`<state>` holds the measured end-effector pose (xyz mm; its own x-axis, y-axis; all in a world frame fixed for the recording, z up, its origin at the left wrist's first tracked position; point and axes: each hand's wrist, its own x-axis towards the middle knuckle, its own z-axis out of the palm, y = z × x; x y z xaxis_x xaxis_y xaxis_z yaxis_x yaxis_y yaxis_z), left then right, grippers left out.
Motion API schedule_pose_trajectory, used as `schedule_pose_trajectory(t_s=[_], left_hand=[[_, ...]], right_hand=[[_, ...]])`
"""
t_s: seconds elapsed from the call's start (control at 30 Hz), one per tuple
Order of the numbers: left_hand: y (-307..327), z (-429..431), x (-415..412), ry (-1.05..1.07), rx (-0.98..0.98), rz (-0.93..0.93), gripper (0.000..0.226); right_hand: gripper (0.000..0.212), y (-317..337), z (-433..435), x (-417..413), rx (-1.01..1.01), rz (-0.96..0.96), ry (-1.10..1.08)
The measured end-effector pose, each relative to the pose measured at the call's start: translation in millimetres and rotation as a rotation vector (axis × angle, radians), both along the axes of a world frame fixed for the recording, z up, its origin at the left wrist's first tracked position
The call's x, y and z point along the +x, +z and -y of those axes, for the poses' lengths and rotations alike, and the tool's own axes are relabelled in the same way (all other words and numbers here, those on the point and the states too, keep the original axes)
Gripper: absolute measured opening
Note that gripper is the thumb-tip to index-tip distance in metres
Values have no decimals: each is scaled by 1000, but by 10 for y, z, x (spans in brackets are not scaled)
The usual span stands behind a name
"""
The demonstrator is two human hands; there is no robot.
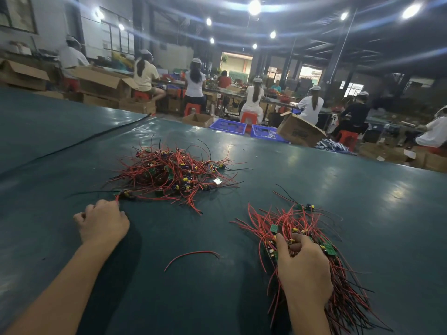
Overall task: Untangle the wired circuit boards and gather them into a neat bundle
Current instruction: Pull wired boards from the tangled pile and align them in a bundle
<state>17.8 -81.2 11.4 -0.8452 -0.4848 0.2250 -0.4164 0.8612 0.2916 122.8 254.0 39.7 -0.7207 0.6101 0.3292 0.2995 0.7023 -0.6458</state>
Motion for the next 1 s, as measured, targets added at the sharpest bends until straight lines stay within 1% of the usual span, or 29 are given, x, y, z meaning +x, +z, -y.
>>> schedule_pose_trajectory(t_s=[0.07,0.13,0.2,0.27,0.33,0.4,0.5,0.63,0.73,0.8,0.87,0.9,0.93,1.0], left_hand=[[30,-52,15,-64,111,-92,25],[73,-185,62,-143,289,-187,23],[99,-351,109,-222,376,-258,20],[111,-518,147,-303,407,-304,20],[129,-694,195,-395,462,-378,19],[161,-884,279,-505,490,-497,18],[158,-1150,452,-709,400,-603,22],[117,-1332,608,-1002,272,-563,26],[86,-1425,677,-1195,249,-475,24],[68,-1461,711,-1253,262,-471,18],[64,-1471,733,-1281,242,-504,16],[68,-1469,737,-1275,269,-507,17],[81,-1466,746,-1249,350,-497,19],[121,-1470,755,-1122,673,-477,25]], right_hand=[[42,9,37,-5,26,-35,26],[36,14,123,-4,45,-122,75],[28,8,249,1,56,-216,147],[24,-21,376,-1,71,-263,228],[21,-68,474,-8,68,-268,335],[18,-111,544,-20,-2,-245,451],[15,-156,603,-57,-181,-232,563],[23,-129,645,-97,-593,-191,638],[31,-99,619,-122,-818,-188,589],[27,-106,587,-142,-941,-193,511],[18,-118,565,-152,-1069,-214,468],[14,-118,566,-156,-1089,-236,459],[12,-119,565,-162,-1058,-267,461],[14,-114,573,-159,-921,-350,491]])
